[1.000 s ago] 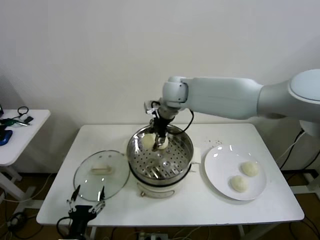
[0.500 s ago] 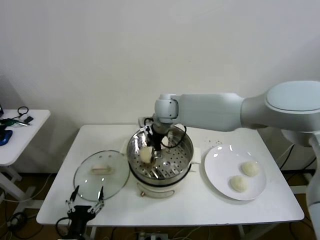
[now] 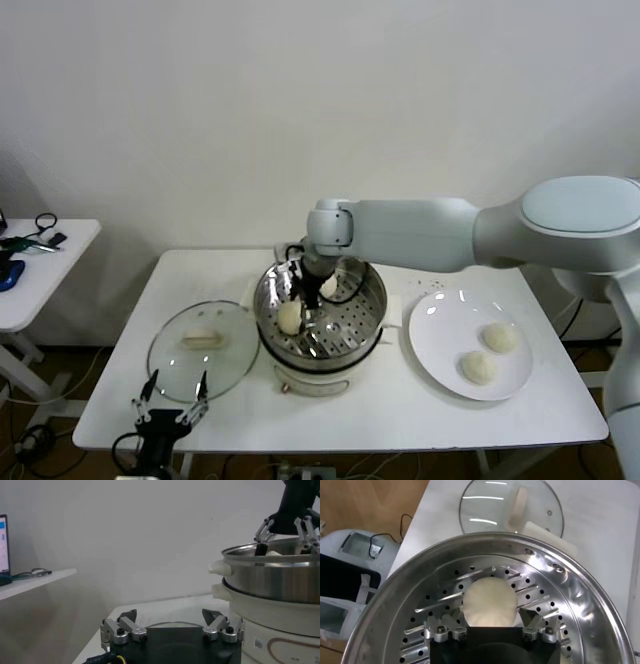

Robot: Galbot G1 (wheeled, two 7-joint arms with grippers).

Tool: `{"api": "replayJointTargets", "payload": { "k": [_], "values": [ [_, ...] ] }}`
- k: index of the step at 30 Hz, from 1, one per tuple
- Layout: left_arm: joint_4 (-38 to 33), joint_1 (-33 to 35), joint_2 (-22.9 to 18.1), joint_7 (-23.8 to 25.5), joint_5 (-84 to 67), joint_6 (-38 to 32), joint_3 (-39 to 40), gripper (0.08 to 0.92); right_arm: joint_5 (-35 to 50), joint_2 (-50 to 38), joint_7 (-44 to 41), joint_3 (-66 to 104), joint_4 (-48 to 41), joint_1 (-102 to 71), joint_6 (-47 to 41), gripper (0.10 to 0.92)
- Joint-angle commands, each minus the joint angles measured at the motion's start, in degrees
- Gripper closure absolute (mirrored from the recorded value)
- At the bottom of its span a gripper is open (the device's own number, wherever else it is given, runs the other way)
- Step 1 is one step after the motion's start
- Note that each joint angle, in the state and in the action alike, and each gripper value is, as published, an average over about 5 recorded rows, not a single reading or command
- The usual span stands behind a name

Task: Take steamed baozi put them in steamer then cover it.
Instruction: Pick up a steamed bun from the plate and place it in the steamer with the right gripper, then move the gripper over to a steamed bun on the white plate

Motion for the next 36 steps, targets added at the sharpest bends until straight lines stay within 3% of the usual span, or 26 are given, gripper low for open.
{"api": "replayJointTargets", "payload": {
  "k": [1,13,20,28,36],
  "values": [
    [0.06,-0.04,-0.07,0.00,0.07,0.12,0.01,0.177,-0.55,-2.66,-1.84,0.18,1.47,2.46,0.57,0.203],
    [0.07,0.34,0.15,-0.11,0.30,0.28,0.00,0.177,-3.79,-22.88,-9.34,-3.24,12.79,15.77,5.27,0.203],
    [0.33,0.61,0.52,-0.39,0.33,0.27,0.03,0.177,-12.57,-36.00,-11.63,-5.87,19.63,17.31,7.26,0.203],
    [-0.90,1.22,0.48,-0.90,0.99,0.85,-0.48,0.177,-23.17,-47.31,-12.29,1.09,20.87,6.81,8.28,0.203],
    [-2.00,3.03,-0.38,-1.07,2.27,0.75,-0.96,0.177,-35.26,-53.33,-14.15,16.11,16.34,-14.70,10.14,0.203]
  ]
}}
